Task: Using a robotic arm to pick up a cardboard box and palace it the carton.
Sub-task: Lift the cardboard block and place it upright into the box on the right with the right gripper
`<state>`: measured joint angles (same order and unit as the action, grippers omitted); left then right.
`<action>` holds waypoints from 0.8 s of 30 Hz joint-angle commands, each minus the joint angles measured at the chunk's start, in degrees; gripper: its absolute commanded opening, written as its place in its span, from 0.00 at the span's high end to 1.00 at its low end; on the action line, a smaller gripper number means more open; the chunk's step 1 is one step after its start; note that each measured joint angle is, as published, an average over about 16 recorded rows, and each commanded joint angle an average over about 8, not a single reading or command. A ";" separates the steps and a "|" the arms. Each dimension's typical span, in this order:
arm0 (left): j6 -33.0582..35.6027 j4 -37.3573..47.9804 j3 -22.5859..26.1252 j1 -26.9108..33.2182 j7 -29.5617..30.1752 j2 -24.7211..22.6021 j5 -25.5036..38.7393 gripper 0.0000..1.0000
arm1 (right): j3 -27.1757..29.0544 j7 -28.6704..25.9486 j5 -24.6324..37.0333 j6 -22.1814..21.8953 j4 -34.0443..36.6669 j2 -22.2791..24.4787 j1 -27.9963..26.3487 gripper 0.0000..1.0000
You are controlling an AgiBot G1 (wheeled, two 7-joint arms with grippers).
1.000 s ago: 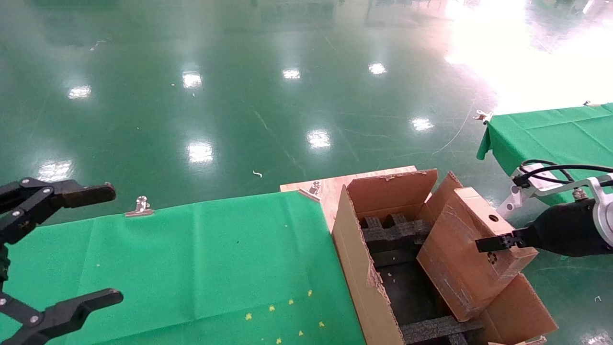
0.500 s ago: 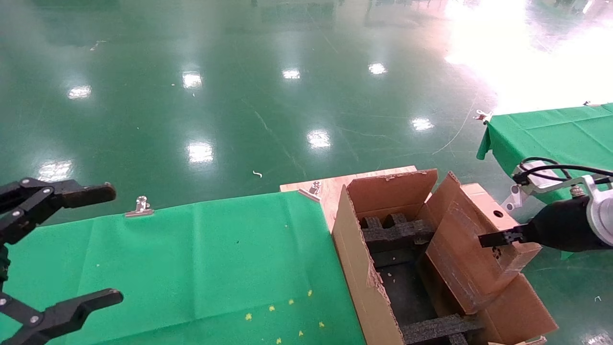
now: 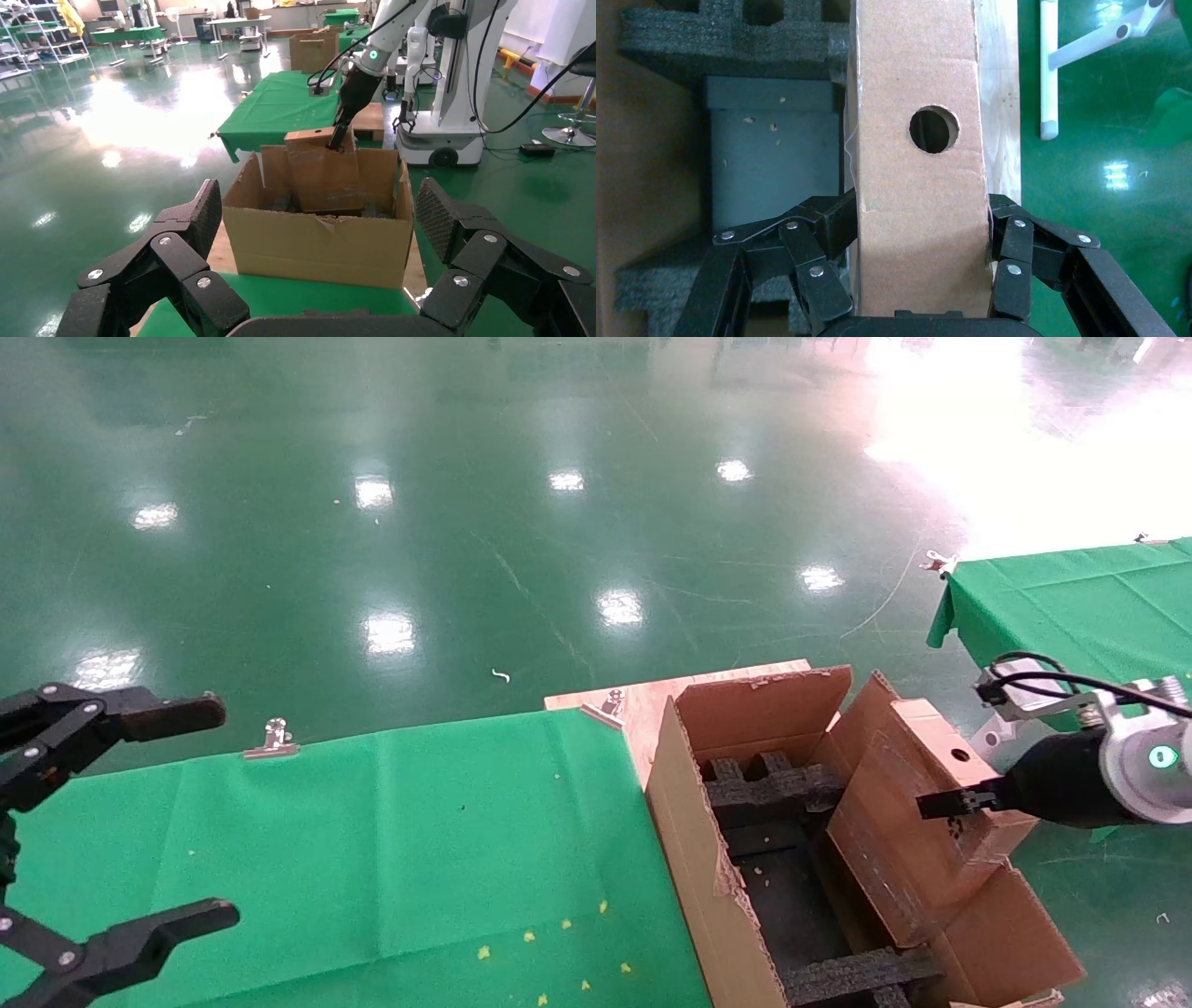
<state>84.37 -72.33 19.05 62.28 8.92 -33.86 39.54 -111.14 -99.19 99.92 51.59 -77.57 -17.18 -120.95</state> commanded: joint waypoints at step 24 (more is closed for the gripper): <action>-0.01 0.00 0.02 0.01 -0.01 0.01 -0.01 0.00 | -3.22 -21.52 17.62 -12.28 -0.16 -5.76 11.19 1.00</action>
<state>84.36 -72.33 19.07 62.29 8.91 -33.85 39.53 -114.37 -119.87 116.97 39.45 -77.70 -22.78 -109.96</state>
